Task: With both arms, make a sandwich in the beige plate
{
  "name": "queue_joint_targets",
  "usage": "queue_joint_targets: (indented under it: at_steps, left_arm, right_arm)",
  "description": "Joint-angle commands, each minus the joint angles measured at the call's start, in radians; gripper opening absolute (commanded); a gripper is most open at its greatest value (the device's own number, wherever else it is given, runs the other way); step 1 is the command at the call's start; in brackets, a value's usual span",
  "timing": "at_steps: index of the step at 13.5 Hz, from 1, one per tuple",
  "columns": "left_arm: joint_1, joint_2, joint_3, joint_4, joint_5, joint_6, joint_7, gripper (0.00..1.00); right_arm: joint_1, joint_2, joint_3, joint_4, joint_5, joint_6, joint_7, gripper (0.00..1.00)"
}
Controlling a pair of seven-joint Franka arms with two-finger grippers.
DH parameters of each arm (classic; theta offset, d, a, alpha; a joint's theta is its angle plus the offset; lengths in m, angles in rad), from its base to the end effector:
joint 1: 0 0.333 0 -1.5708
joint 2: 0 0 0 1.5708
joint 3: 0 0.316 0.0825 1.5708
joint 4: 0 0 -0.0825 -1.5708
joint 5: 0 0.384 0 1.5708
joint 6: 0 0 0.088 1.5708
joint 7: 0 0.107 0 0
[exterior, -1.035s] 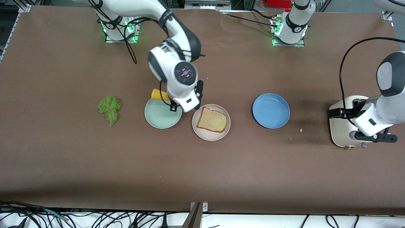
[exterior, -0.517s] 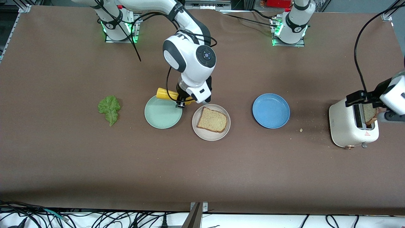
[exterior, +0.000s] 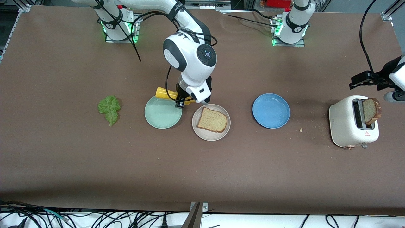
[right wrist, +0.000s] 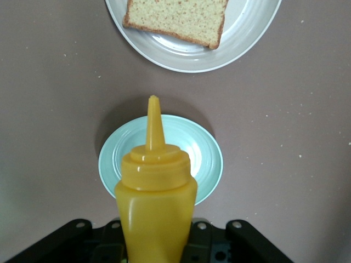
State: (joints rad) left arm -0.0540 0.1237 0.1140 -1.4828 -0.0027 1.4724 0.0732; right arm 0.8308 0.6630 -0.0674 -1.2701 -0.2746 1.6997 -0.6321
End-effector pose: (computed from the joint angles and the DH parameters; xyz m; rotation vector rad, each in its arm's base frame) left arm 0.5795 0.0304 0.5878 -3.1320 0.0207 0.2098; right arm 0.5233 0.4804 0.3530 2.0764 1.8818 -0.2970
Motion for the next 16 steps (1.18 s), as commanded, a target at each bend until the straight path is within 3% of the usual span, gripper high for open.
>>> queue_joint_targets:
  at_steps: [1,3,6,12,16]
  left_arm:
    - [0.002,-0.049,-0.008,-0.024,-0.015,-0.033,-0.013,0.99]
    - [0.0,-0.049,-0.011,-0.022,-0.02,-0.043,-0.015,0.99]
    - [0.0,-0.053,-0.011,-0.027,-0.02,-0.041,-0.052,1.0]
    - [0.002,-0.07,-0.02,-0.054,-0.033,0.087,-0.05,1.0]
    - [0.0,-0.036,-0.027,-0.05,-0.025,0.095,-0.05,1.0]
  right_arm:
    - [0.008,-0.008,-0.008,0.038,-0.015,-0.031,0.031,0.0]
    - [-0.005,-0.008,-0.014,0.047,0.008,-0.032,0.029,0.0]
    - [-0.141,-0.051,-0.008,0.047,0.234,-0.04,-0.013,0.0]
    - [-0.364,-0.062,-0.008,0.04,0.5,-0.04,-0.321,0.0]
    - [-0.557,-0.085,-0.008,-0.012,0.696,-0.048,-0.578,0.0]
